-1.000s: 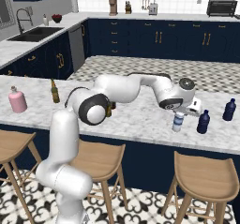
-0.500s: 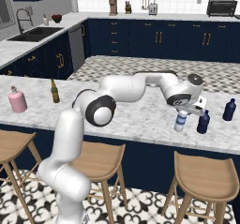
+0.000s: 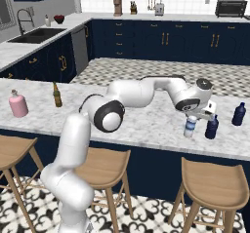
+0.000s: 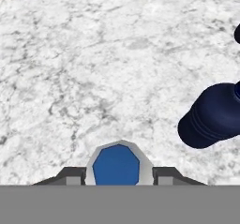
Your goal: Move the plastic bottles in the middle to the plastics group, and the glass bottles in the middle to the glass group.
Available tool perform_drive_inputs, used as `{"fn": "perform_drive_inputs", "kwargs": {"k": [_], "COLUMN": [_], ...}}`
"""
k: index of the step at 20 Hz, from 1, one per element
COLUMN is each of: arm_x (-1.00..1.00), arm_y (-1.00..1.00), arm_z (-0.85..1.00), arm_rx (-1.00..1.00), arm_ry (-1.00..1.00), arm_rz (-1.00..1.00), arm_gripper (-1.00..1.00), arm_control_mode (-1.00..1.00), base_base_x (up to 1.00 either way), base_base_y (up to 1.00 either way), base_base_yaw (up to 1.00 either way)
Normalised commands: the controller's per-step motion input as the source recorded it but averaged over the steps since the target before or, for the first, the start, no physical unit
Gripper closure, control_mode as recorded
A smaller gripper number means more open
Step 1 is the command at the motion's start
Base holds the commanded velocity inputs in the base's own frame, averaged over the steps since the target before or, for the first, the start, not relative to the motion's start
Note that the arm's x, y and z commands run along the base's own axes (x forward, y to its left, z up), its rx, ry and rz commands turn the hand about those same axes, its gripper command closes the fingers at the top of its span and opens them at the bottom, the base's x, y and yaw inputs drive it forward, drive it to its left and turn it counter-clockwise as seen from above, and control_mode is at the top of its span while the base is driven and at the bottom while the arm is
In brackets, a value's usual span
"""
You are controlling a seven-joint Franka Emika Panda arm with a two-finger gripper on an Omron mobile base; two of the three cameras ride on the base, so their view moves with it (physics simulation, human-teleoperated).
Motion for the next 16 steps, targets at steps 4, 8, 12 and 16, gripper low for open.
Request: {"fn": "perform_drive_inputs", "kwargs": {"k": [4,8,12,16], "arm_x": [0.25,0.08,0.0,0.0], "arm_y": [-0.22,-0.21,-0.02,0.0], "arm_z": [0.0,0.0,-0.24,-0.45], "arm_rx": [-0.03,0.0,0.0,0.0], "arm_ry": [0.0,0.0,0.0,0.01], "arm_rz": [-0.02,-0.01,0.0,0.0], "arm_gripper": [1.0,1.0,1.0,1.0], "arm_control_mode": [-1.0,-1.0,-1.0,-1.0], "base_base_x": [0.0,0.0,0.0,0.0], "base_base_y": [0.0,0.0,0.0,0.0], "base_base_yaw": [0.0,0.0,0.0,0.0]}}
